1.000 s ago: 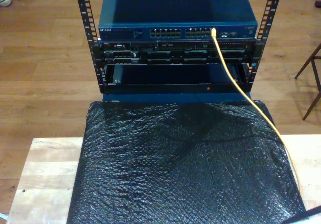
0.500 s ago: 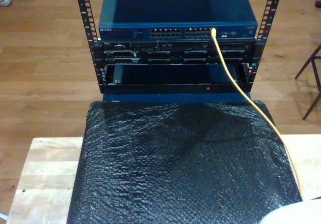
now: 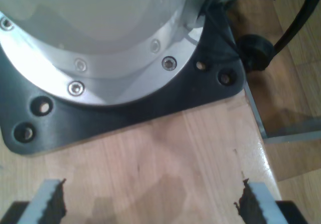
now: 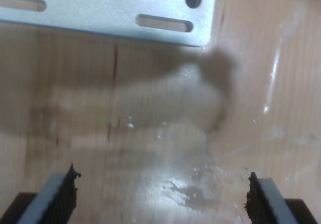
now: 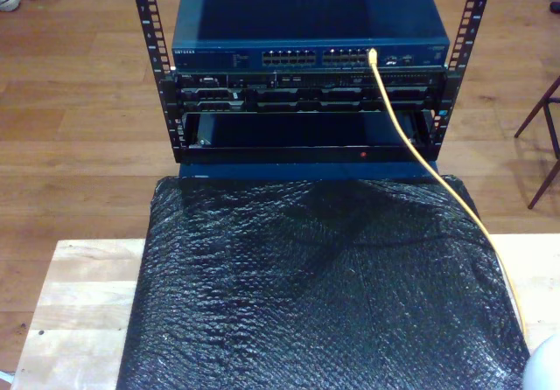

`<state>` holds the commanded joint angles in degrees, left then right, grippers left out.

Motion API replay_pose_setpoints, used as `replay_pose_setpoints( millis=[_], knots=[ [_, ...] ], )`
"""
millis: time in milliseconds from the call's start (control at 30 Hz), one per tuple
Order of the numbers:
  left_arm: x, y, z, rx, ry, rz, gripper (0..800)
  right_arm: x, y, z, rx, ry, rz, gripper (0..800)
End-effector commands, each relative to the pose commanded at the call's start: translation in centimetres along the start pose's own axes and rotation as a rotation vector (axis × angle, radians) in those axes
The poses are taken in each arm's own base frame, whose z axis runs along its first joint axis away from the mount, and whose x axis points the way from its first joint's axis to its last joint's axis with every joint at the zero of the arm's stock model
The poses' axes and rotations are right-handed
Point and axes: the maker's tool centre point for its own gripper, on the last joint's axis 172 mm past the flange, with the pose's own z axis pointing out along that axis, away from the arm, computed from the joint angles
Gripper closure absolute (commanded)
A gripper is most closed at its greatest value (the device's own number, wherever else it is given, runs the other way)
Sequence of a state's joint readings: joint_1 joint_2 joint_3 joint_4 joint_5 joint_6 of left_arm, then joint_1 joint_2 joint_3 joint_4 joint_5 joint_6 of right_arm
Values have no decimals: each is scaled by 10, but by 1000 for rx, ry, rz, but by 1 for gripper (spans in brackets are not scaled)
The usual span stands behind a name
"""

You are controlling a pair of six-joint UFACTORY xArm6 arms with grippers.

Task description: Grab the cable and plug it in

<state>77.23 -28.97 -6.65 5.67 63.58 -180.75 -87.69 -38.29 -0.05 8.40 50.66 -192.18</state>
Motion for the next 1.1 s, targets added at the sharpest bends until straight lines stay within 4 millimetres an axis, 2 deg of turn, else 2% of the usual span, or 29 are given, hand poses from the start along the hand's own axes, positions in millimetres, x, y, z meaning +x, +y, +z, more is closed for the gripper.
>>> replay_pose_setpoints(
  millis=[1100],
  knots=[
    [0,0,0,0,0,0,0,2,-2,2,-3,-5,16,0]
  ],
)
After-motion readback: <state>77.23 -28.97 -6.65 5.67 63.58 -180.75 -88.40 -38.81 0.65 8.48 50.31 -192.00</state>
